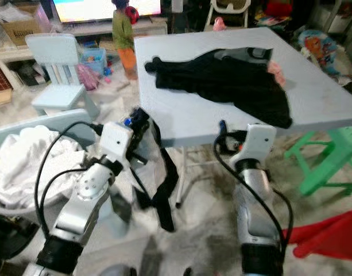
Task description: Hang hanger
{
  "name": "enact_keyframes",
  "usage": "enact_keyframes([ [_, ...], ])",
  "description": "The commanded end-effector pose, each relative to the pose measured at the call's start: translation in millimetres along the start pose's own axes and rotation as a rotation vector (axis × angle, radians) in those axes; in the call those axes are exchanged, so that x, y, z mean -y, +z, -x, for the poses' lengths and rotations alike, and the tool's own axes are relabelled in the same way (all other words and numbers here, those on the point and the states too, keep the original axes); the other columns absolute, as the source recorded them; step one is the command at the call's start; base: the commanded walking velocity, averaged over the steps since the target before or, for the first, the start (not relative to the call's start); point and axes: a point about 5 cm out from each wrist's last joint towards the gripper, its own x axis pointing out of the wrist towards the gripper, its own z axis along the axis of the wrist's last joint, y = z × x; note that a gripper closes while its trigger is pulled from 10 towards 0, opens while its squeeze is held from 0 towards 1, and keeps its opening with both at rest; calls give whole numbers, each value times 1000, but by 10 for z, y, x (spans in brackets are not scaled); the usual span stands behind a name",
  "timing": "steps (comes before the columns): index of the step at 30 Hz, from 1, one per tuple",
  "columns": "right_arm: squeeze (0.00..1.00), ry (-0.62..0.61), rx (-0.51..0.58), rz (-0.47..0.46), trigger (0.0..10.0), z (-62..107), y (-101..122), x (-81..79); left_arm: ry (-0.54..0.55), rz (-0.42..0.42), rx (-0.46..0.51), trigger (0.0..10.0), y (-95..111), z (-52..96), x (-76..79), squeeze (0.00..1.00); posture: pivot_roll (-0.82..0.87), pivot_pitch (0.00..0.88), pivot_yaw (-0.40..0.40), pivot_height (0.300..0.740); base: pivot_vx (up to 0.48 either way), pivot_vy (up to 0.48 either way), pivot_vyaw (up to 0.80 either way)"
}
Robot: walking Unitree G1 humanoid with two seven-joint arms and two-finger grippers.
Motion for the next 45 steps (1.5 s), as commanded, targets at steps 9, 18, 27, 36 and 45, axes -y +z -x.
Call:
enact_keyframes([
  [9,0,45,-57,-30,10000,14,-38,-39,-3,72,50,10000,189,-92,64,0,-34,1,45,740,0,35,0],
  [18,0,138,-13,-8,10000,40,32,-163,-15,89,33,10000,177,-95,79,0,-35,6,40,740,0,468,0],
  [27,0,156,-75,-50,10000,38,-31,-184,-41,105,22,10000,162,-54,139,0,-34,6,35,740,0,480,0],
  [36,0,125,-72,-1,10000,58,-27,-215,-28,89,-1,10000,104,-25,92,0,-41,8,34,740,0,480,0],
  [45,0,31,-44,-20,10000,73,14,-43,-76,124,-56,10000,-45,97,35,0,-51,22,42,740,0,0,-149],
])
